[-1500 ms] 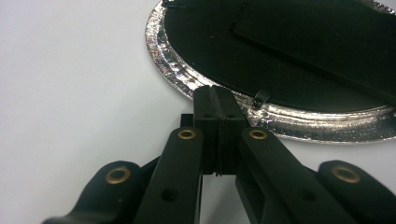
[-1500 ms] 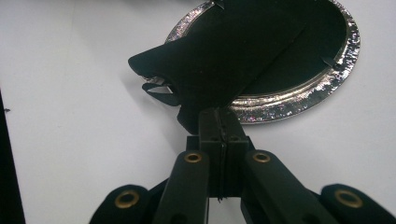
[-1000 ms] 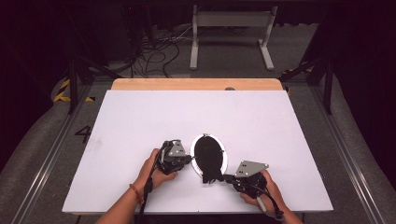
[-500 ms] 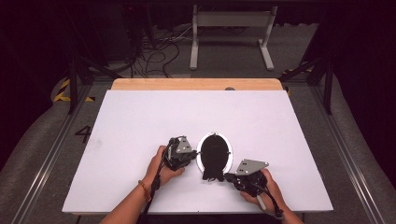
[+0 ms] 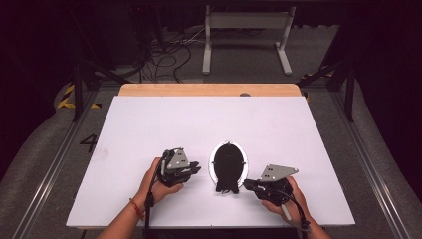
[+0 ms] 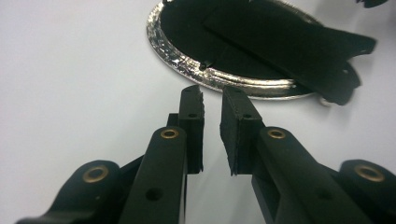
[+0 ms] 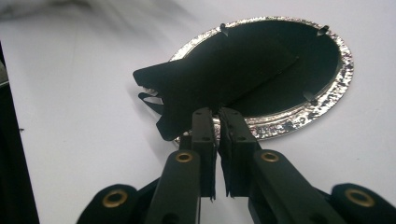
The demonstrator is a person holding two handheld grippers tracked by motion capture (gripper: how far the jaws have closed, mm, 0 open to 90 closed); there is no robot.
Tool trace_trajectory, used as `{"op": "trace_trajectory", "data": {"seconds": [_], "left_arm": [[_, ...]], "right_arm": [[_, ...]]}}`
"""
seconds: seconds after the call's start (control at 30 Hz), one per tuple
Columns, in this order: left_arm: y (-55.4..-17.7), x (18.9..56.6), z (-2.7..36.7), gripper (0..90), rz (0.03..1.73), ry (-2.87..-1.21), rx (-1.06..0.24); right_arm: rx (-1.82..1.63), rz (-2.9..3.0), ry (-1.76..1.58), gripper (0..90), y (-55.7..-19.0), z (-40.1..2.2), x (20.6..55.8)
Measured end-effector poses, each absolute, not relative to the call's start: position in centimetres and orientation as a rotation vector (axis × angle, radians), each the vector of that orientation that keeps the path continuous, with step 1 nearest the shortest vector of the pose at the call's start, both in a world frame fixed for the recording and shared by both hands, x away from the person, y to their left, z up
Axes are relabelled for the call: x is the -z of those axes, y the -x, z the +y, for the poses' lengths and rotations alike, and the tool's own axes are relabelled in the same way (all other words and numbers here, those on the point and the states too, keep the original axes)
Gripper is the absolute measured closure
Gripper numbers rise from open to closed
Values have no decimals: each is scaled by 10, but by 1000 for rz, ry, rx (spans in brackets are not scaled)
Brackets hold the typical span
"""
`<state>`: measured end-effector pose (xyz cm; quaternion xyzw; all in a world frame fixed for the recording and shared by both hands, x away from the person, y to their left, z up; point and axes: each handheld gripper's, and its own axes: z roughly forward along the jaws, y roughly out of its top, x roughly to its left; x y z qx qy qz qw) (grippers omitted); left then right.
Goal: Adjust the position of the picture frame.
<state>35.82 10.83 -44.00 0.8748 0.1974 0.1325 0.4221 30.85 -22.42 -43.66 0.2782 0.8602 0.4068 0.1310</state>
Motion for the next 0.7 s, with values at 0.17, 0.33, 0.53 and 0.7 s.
{"op": "trace_trajectory", "data": {"seconds": [0.17, 0.33, 0.53, 0.7], "left_arm": [[-339, 439, 128, 717, 448, -2185, -367], [-333, 443, 144, 574, 471, -2216, -387], [-321, 446, 170, 408, 570, -2178, -459], [-314, 449, 188, 303, 667, -2134, -475]], "right_arm": [[-1168, 2495, -804, 834, -309, -225, 435], [-1159, 2492, -801, 817, -311, -224, 432], [-1152, 2522, -838, 783, -313, -220, 431], [-1105, 2561, -855, 739, -307, -218, 437]]}}
